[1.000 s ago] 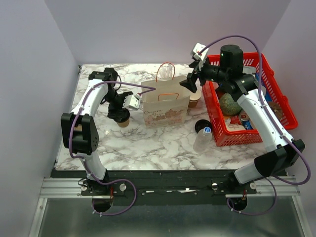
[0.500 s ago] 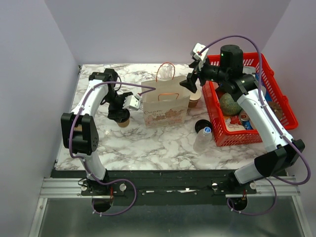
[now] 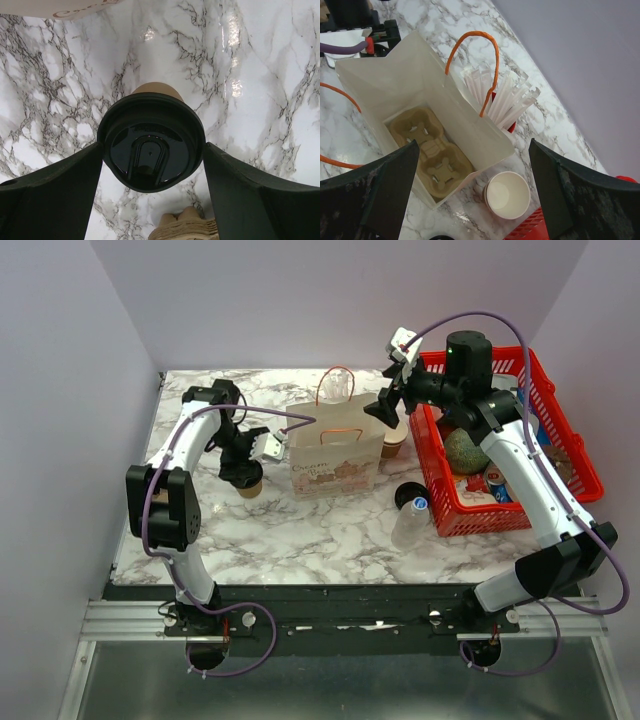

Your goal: Pack the takeout coffee

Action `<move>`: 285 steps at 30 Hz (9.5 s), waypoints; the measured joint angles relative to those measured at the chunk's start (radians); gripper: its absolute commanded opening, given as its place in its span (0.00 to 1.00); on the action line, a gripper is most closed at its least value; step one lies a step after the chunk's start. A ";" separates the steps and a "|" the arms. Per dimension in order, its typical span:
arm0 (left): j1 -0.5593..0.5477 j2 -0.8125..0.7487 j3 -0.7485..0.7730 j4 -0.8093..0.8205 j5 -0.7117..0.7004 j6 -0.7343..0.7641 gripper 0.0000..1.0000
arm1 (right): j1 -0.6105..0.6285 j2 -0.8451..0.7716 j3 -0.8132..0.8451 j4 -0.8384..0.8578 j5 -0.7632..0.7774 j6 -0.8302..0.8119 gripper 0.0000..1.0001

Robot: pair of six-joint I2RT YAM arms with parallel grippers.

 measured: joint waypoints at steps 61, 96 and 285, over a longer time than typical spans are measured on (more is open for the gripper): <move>0.010 -0.441 0.057 0.143 0.176 -0.703 0.00 | -0.005 0.540 0.525 -0.462 -0.233 -0.372 0.20; -0.215 -0.566 0.098 0.372 0.340 -0.921 0.00 | 0.097 0.222 0.182 -0.312 -0.148 -0.192 0.00; -0.583 -0.543 -0.599 0.764 -0.487 -0.415 0.00 | 0.311 -0.163 -0.414 0.141 -0.060 -0.271 0.00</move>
